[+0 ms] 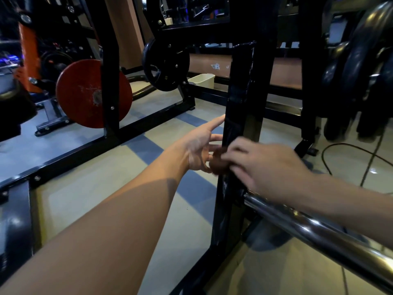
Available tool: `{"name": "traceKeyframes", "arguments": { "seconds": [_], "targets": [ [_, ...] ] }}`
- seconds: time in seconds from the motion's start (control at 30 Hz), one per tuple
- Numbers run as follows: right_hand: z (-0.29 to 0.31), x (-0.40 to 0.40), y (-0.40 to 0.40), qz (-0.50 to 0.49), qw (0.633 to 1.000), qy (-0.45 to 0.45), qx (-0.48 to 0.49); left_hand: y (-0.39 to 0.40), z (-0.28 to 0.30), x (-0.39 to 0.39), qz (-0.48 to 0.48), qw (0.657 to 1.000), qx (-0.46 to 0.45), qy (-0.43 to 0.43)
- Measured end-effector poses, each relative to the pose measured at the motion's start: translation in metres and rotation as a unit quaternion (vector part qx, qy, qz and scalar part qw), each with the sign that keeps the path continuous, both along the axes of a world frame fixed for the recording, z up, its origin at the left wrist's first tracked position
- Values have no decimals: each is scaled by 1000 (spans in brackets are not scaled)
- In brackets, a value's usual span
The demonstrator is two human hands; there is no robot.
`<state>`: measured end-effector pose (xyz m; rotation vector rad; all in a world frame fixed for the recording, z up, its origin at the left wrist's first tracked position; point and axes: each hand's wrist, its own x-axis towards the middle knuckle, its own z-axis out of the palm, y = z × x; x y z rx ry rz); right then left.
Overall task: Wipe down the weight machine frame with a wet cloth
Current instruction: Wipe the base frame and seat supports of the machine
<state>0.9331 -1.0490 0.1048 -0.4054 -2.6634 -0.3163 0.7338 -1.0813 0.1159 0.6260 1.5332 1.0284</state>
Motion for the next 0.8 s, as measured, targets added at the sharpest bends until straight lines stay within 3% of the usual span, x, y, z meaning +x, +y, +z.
{"name": "traceKeyframes", "arguments": {
  "seconds": [0.07,0.17,0.4,0.6,0.67,0.8],
  "targets": [
    [20,-2,10,-22,998,61,-7,-1,-2,0,2,1000,-2,16],
    [18,-4,11,-20,997,71,-11,-3,-3,2,4,1000,1,15],
    [-26,-2,-18,19,995,-80,-62,-1,0,-2,4,1000,-6,7],
    [18,0,13,-7,998,59,-15,-3,3,2,9,1000,-14,23],
    [19,-3,13,-18,998,63,-18,-3,3,3,10,999,-17,30],
    [-9,-1,-10,-7,999,-32,-35,-3,5,3,5,1000,-6,30]
  ]
}}
